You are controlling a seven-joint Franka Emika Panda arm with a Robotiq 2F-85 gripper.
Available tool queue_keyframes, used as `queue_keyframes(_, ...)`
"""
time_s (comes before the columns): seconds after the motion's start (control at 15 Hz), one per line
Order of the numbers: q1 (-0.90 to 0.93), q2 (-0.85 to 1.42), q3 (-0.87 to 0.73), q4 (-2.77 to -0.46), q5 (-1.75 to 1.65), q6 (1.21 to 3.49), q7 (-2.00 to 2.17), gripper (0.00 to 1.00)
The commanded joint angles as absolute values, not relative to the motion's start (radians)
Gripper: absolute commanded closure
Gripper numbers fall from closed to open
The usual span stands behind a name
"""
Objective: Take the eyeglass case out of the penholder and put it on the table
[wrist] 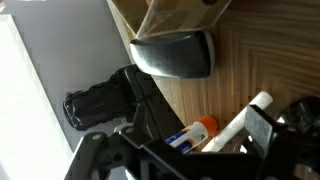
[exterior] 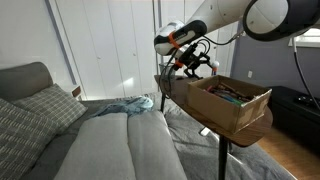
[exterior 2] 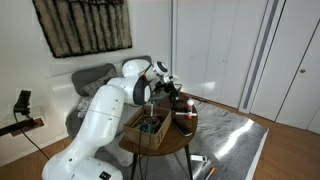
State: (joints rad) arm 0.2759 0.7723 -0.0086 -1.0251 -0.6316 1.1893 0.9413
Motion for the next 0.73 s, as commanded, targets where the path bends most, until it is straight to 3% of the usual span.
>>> queue_keyframes(0.0, 0.288, 0.682, -0.008, -1.003, -0.614, 1.188, 1.014, 0.0)
queue_keyframes(0.53, 0.3, 0.301, 0.033, -1.204, -0.668, 1.401, 1.115, 0.0)
queue_keyframes(0.6, 0.295, 0.437, 0.021, -1.04, -0.643, 1.309, 1.086, 0.0)
queue_keyframes(0.67, 0.295, 0.403, 0.024, -1.058, -0.642, 1.319, 1.085, 0.0)
